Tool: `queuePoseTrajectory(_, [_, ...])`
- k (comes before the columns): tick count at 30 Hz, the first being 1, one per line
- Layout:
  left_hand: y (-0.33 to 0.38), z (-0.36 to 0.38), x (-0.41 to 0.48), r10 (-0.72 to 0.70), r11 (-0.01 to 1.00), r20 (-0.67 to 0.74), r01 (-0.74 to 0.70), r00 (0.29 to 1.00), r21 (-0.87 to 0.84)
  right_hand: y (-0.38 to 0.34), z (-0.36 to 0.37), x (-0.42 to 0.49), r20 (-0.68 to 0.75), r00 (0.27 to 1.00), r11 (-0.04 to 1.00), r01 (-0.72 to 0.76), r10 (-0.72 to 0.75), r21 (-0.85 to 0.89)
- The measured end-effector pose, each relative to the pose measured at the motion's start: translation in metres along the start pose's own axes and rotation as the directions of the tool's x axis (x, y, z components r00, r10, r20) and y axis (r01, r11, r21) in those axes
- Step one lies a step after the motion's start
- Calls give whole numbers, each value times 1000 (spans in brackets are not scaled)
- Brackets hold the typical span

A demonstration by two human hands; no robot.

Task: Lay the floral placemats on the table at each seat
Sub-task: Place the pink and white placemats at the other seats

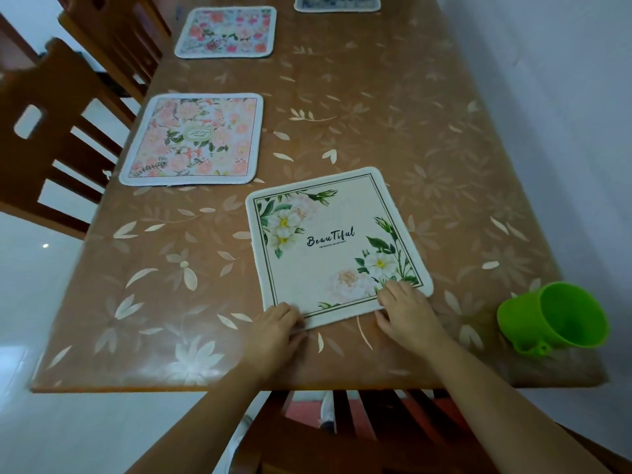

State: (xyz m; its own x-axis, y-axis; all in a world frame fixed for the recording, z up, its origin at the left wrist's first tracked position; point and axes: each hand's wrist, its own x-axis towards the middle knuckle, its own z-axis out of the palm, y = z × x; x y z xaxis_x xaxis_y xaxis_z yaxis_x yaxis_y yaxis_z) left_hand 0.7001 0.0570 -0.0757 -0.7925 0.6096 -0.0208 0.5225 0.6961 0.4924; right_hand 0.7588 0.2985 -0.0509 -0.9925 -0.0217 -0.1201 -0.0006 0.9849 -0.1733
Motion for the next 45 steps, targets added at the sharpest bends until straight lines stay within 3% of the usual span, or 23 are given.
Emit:
queuePoseTrajectory(7, [6,-3,-2,-36,999,1,36,999,-14,2,2,-10,4,1000,996,1,-1,85])
queuePoseTrajectory(13, [10,-9,-6,-25,999,-1,25,1000,-24,-8,-3,-32,48,995,996,90,-90,-7])
queuePoseTrajectory(18, [12,-9,-8,-26,1000,-2,26,1000,-13,0,-1,-40,30,994,994,106,-107,33])
queuePoseTrajectory(25, [11,-7,-6,-65,997,14,65,998,42,36,2,-55,107,993,998,-46,40,49])
queuePoseTrajectory(45, [14,-4,-15,-39,995,14,37,999,97,42,1,-62,190,979,997,-81,80,-1])
